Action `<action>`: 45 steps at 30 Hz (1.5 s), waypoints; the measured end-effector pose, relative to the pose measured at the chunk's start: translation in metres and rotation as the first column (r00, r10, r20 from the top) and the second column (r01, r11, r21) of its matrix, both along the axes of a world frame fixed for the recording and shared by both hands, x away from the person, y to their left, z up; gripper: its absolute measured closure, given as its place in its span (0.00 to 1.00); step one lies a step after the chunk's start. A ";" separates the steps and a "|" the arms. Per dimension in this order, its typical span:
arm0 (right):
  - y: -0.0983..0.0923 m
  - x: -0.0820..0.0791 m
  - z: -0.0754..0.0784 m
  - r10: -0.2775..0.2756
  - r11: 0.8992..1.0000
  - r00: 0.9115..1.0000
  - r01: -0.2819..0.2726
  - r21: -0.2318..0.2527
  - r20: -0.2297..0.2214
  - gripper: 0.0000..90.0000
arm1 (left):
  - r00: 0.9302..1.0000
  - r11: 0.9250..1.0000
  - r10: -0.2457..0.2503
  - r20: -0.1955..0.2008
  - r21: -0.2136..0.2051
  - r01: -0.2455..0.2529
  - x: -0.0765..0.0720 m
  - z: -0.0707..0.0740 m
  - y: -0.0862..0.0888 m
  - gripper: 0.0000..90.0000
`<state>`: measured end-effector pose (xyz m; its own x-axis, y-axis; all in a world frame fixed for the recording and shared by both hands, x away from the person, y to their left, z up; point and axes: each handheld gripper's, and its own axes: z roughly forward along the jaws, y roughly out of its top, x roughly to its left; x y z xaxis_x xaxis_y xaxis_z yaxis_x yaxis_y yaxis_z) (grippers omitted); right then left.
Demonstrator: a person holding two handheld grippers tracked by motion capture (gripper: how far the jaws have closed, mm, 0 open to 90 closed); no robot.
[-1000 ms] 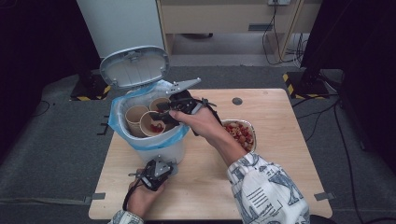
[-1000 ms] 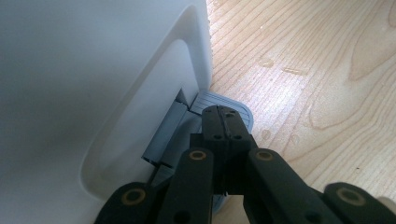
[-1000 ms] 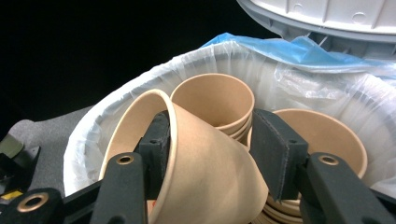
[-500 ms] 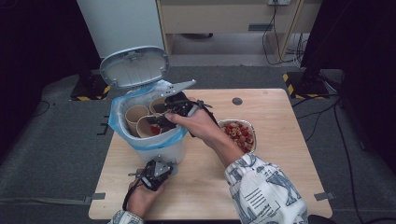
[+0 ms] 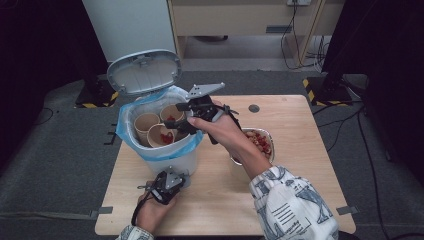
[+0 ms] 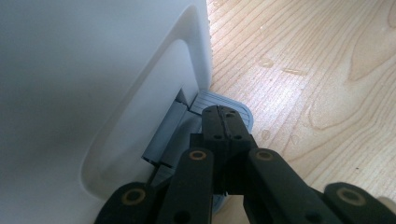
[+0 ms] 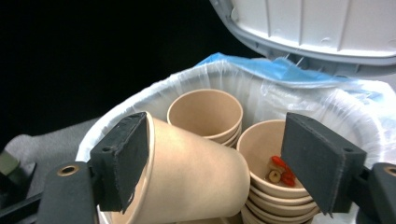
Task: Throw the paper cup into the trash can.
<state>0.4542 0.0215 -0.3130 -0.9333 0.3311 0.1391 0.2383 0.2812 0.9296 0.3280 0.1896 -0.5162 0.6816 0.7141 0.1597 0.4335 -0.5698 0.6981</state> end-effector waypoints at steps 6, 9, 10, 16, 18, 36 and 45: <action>-0.007 0.003 0.002 -0.034 0.999 0.999 0.034 -0.002 0.013 0.23 | 1.000 1.000 -0.001 0.001 -0.001 0.001 0.000 0.000 0.000 1.00; -0.013 0.005 0.002 -0.049 0.999 0.999 0.049 -0.001 0.017 0.21 | 1.000 1.000 0.000 0.000 -0.001 0.000 0.000 0.000 0.000 1.00; -0.015 0.006 0.002 -0.054 0.999 0.998 0.054 -0.001 0.017 0.21 | 1.000 1.000 -0.001 0.000 -0.002 0.001 0.000 0.000 0.000 1.00; -0.029 0.011 0.002 -0.095 0.995 0.995 0.095 0.004 0.019 0.20 | 1.000 1.000 0.001 0.000 -0.005 -0.001 0.000 0.000 0.000 1.00; -0.035 0.012 0.002 -0.111 0.994 0.994 0.111 0.005 0.021 0.19 | 1.000 1.000 0.001 -0.001 -0.005 -0.001 0.000 0.000 0.000 1.00; -0.078 0.022 0.001 -0.207 0.978 0.978 0.207 0.007 0.030 0.18 | 1.000 1.000 0.002 -0.002 -0.009 -0.002 0.000 0.000 0.001 1.00; -0.098 0.026 -0.002 -0.241 0.970 0.970 0.241 0.009 0.029 0.18 | 1.000 1.000 0.007 -0.015 -0.005 -0.007 -0.006 0.002 0.000 0.90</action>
<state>0.4799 -0.0764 -0.3153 -0.8295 0.5465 0.1149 0.2711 0.2141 0.9384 0.3224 0.1896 -0.5140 0.6786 0.7199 0.1460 0.4479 -0.5631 0.6945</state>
